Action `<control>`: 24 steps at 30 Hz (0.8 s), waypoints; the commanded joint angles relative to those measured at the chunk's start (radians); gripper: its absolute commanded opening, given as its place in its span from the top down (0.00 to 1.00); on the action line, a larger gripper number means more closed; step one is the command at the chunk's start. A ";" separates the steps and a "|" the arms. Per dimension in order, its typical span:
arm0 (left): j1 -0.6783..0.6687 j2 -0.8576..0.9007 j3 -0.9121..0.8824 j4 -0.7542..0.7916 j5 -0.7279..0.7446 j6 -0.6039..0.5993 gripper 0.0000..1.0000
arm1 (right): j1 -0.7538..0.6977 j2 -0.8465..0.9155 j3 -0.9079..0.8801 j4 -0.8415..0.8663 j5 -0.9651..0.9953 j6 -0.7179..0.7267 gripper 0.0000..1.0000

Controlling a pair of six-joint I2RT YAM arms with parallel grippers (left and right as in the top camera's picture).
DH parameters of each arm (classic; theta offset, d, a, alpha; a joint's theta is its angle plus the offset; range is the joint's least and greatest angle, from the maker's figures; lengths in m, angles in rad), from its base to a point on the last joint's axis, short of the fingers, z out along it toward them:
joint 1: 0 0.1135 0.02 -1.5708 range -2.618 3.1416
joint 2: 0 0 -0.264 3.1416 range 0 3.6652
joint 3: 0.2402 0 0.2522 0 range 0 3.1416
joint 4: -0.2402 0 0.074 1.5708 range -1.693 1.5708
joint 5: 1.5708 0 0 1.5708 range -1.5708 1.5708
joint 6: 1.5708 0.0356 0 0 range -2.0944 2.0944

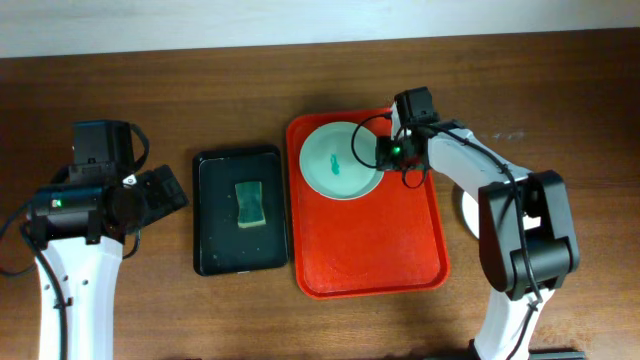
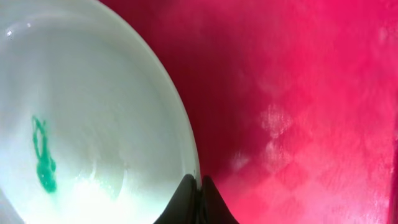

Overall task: Clean dirty plates on tray and stack at the side
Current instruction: 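Move the right gripper to the light green plate and drag it down the tray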

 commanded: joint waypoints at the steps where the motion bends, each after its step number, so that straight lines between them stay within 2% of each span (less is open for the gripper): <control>1: 0.006 -0.010 0.012 0.002 -0.011 -0.002 0.01 | -0.003 -0.026 -0.019 -0.149 0.011 0.134 0.96; 7: 0.006 -0.010 0.012 0.002 -0.011 -0.002 0.01 | 0.000 -0.097 -0.019 -0.490 0.063 0.167 0.95; 11: 0.006 -0.010 0.012 0.002 -0.011 -0.002 0.01 | 0.010 -0.107 -0.019 -0.635 0.101 0.065 0.96; 15: 0.006 -0.010 0.012 0.002 -0.011 -0.002 0.01 | 0.057 -0.107 -0.019 -0.657 0.121 -0.070 0.96; 19: 0.006 -0.010 0.012 0.002 -0.011 -0.002 0.01 | 0.112 -0.106 -0.019 -0.616 0.138 -0.055 0.94; 20: 0.006 -0.010 0.011 0.002 -0.011 -0.002 0.01 | 0.116 -0.107 -0.019 -0.618 0.139 -0.014 0.77; 21: 0.006 -0.010 0.012 0.002 -0.011 -0.002 0.01 | 0.117 -0.107 -0.019 -0.620 0.139 0.020 0.66; 24: 0.006 -0.010 0.012 0.002 -0.011 -0.002 0.01 | 0.113 -0.123 -0.016 -0.611 0.138 0.081 0.62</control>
